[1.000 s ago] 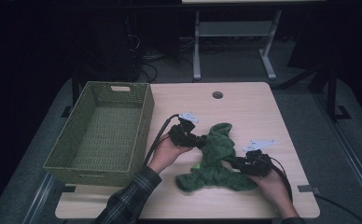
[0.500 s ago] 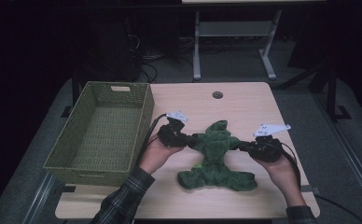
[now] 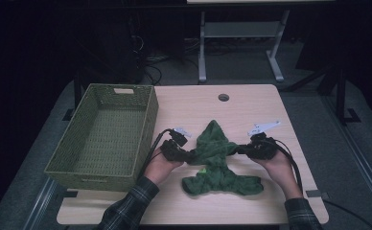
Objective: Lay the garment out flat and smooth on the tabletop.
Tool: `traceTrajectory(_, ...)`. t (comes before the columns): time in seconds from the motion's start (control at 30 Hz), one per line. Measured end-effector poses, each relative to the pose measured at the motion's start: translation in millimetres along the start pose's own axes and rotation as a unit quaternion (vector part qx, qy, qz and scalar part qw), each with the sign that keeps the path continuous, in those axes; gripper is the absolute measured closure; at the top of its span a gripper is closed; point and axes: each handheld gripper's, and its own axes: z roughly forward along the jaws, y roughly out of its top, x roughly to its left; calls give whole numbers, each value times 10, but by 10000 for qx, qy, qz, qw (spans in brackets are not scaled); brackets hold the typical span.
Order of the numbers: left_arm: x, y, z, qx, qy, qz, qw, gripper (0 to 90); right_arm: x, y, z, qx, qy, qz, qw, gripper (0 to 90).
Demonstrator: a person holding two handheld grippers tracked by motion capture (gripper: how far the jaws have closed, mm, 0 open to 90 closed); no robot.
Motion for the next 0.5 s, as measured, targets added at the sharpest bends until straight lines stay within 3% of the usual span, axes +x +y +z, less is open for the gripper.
traceTrajectory(0.1,11,-23,99,63,47,-50,10000,845,-41,-65,136,195,65,16,9998,835)
traceTrajectory(0.2,18,-25,149,114,112,34,9999,815,-43,-82,171,261,74,62,9996,831)
traceTrajectory(0.33,0,-5,90,46,114,63,9999,645,-31,-79,140,268,73,69,9996,744)
traceTrajectory(0.37,-20,17,28,-65,63,12,10000,569,-36,-67,93,149,72,16,9999,679)
traceTrajectory(0.4,-20,17,28,-65,63,12,10000,538,-23,-54,50,88,74,64,9999,669)
traceTrajectory(0.47,-38,45,-65,-177,-12,64,9998,526,-17,-44,4,10,108,45,9999,656)
traceTrajectory(0.5,-58,84,-151,-335,-24,68,9994,508,-2,-18,-82,-177,100,55,9998,641)
